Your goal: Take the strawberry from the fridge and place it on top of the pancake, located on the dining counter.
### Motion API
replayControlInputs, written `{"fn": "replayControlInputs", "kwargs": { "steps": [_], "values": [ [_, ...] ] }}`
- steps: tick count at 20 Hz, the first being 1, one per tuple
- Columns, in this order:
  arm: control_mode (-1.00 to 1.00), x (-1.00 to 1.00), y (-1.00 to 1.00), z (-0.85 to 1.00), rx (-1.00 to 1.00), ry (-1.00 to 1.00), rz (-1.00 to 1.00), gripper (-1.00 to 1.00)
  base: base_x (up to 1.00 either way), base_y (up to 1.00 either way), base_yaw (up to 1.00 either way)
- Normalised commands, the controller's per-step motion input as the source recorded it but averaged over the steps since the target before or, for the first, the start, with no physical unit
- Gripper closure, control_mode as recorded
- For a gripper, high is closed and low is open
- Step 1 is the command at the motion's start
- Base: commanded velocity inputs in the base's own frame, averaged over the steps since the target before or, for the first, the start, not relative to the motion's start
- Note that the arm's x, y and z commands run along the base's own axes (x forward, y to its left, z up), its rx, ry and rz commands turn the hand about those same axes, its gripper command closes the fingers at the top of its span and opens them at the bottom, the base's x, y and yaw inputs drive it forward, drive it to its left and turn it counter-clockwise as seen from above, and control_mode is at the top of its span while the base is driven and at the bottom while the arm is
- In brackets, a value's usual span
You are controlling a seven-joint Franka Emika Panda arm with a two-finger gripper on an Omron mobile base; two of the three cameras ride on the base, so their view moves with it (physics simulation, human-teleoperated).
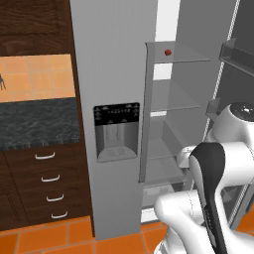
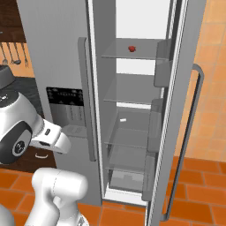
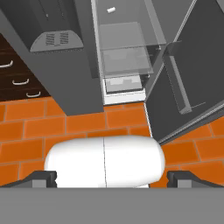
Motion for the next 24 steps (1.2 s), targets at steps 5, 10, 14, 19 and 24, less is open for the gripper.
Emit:
{"fn": "replayControlInputs", "kwargs": {
  "steps": [5, 10, 14, 19, 24],
  "values": [
    [-1.00, 0.00, 0.00, 0.00, 0.00, -0.01, 0.00, -1.00, 0.00, 0.00, 0.00],
    [-1.00, -0.02, 0.00, 0.00, 0.00, -0.01, -0.04, -1.00, 0.00, 0.00, 0.00],
    [1.00, -0.03, 0.00, 0.00, 0.00, -0.04, -0.09, -1.00, 0.01, 0.00, -0.08],
    [1.00, 0.00, 0.00, 0.00, 0.00, 0.00, 0.00, -1.00, 0.50, 0.01, -0.03],
    [1.00, 0.00, 0.00, 0.00, 0.00, 0.00, 0.00, -1.00, 0.74, 0.00, 0.00]
  ]
}}
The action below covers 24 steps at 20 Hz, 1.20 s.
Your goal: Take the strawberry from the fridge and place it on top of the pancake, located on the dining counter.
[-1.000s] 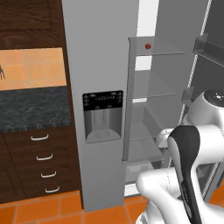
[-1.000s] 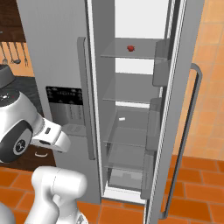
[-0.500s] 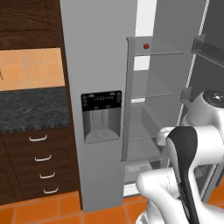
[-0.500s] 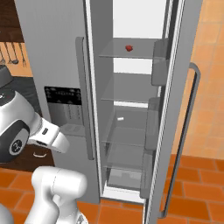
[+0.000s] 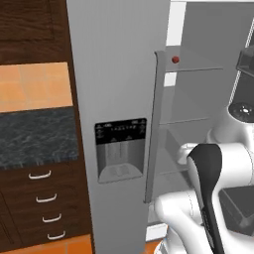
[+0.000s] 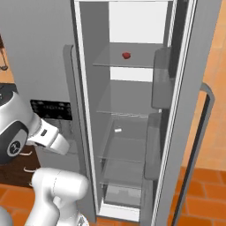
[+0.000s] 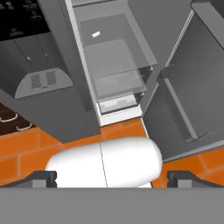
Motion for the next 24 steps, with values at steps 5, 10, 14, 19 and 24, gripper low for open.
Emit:
{"fn": "replayControlInputs", "kwargs": {
  "steps": [5, 10, 14, 19, 24],
  "values": [
    [1.00, 0.00, 0.00, 0.00, 0.00, 0.00, 0.00, -1.00, 0.35, -0.05, -0.02],
    [1.00, 0.00, 0.00, 0.00, 0.00, 0.00, 0.00, -1.00, 0.03, -0.41, -0.20],
    [1.00, 0.00, 0.00, 0.00, 0.00, 0.00, 0.00, -1.00, 0.24, -0.17, 0.00],
    [1.00, 0.00, 0.00, 0.00, 0.00, 0.00, 0.00, -1.00, 0.24, -0.31, 0.05],
    [1.00, 0.00, 0.00, 0.00, 0.00, 0.00, 0.00, -1.00, 0.36, -0.42, 0.09]
  ]
}}
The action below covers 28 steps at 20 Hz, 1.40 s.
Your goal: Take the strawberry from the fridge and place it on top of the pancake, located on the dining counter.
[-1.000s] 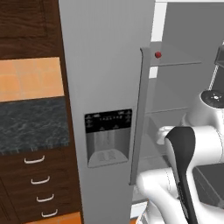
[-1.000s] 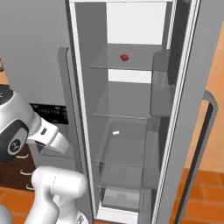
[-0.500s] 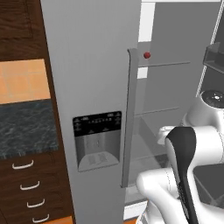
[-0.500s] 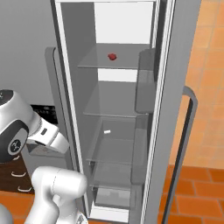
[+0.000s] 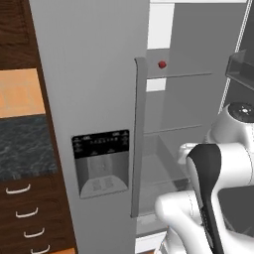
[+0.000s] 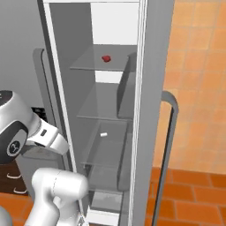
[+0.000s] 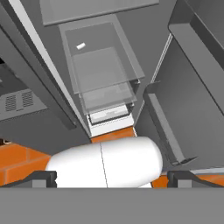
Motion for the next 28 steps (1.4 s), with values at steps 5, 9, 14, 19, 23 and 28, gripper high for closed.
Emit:
{"fn": "replayControlInputs", "kwargs": {
  "steps": [5, 9, 14, 19, 23, 28],
  "values": [
    [1.00, 0.00, 0.00, 0.00, 0.00, 0.00, 0.00, -1.00, 0.30, -0.22, 0.02],
    [1.00, 0.00, 0.00, 0.00, 0.00, 0.00, 0.00, -1.00, 0.45, 0.00, 0.00],
    [1.00, 0.00, 0.00, 0.00, 0.00, 0.00, 0.00, -1.00, 0.19, -0.05, 0.00],
    [1.00, 0.00, 0.00, 0.00, 0.00, 0.00, 0.00, -1.00, 0.18, -0.26, 0.00],
    [1.00, 0.00, 0.00, 0.00, 0.00, 0.00, 0.00, -1.00, 0.12, -0.35, 0.00],
    [1.00, 0.00, 0.00, 0.00, 0.00, 0.00, 0.00, -1.00, 0.17, -0.28, 0.00]
  ]
}}
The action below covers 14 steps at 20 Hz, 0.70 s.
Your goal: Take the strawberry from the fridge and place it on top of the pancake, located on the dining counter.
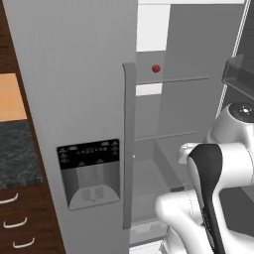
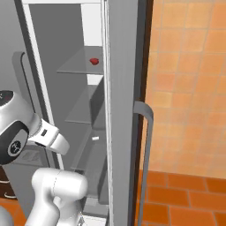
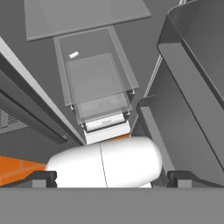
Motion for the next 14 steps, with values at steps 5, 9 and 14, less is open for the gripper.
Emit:
{"fn": "replayControlInputs", "kwargs": {
  "steps": [5, 9, 14],
  "values": [
    [1.00, 0.00, 0.00, 0.00, 0.00, 0.00, 0.00, -1.00, 0.21, -0.27, 0.00],
    [1.00, 0.00, 0.00, 0.00, 0.00, 0.00, 0.00, -1.00, 0.26, -0.24, 0.00],
    [1.00, 0.00, 0.00, 0.00, 0.00, 0.00, 0.00, -1.00, 0.36, -0.13, 0.00]
  ]
}}
